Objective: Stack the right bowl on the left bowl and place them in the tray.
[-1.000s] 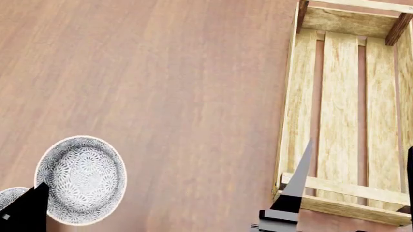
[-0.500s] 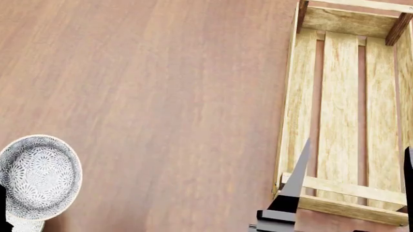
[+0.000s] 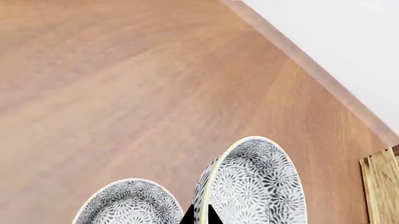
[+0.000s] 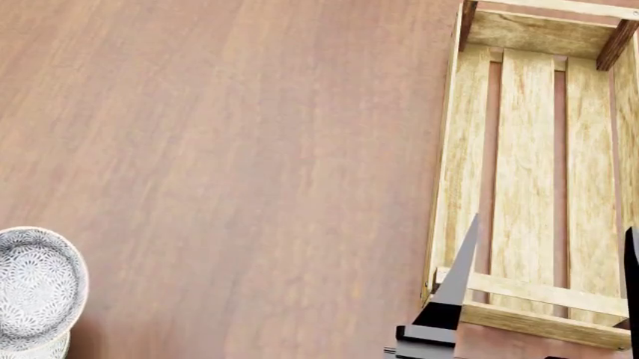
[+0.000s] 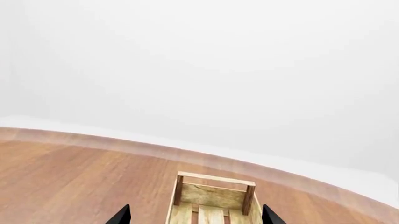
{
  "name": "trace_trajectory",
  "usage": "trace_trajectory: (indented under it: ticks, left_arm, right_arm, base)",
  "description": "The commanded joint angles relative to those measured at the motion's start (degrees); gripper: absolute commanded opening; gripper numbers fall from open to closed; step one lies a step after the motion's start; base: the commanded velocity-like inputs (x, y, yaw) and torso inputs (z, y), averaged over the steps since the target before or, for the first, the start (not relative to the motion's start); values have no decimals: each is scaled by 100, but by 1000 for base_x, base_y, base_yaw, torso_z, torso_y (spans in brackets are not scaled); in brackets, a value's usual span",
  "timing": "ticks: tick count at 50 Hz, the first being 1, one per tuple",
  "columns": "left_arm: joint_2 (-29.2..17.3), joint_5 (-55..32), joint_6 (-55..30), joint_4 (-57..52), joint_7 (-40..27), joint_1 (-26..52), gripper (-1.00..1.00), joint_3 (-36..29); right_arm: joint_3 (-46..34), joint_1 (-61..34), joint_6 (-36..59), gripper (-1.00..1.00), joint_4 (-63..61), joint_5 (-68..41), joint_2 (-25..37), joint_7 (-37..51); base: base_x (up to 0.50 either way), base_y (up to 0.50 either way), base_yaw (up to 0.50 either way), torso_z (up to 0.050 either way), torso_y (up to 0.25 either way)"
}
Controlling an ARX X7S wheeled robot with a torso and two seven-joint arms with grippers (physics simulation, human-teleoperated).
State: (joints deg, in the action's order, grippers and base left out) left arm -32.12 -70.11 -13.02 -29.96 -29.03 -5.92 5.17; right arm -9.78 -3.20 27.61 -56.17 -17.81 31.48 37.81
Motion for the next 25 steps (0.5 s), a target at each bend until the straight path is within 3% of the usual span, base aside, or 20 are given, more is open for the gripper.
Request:
trace_trajectory:
  ticks: [1, 25]
  left_arm:
    - [43, -44, 108, 204, 84, -75, -100, 113]
    - [173, 27, 260, 710, 350, -189, -100, 142]
  right_arm:
    - [-7, -8, 4, 100, -5, -30, 26, 34]
    - [-29, -4, -45, 100, 18, -57, 70, 85]
  base:
    - [0, 0, 0, 0, 0]
    - [0, 0, 0, 0, 0]
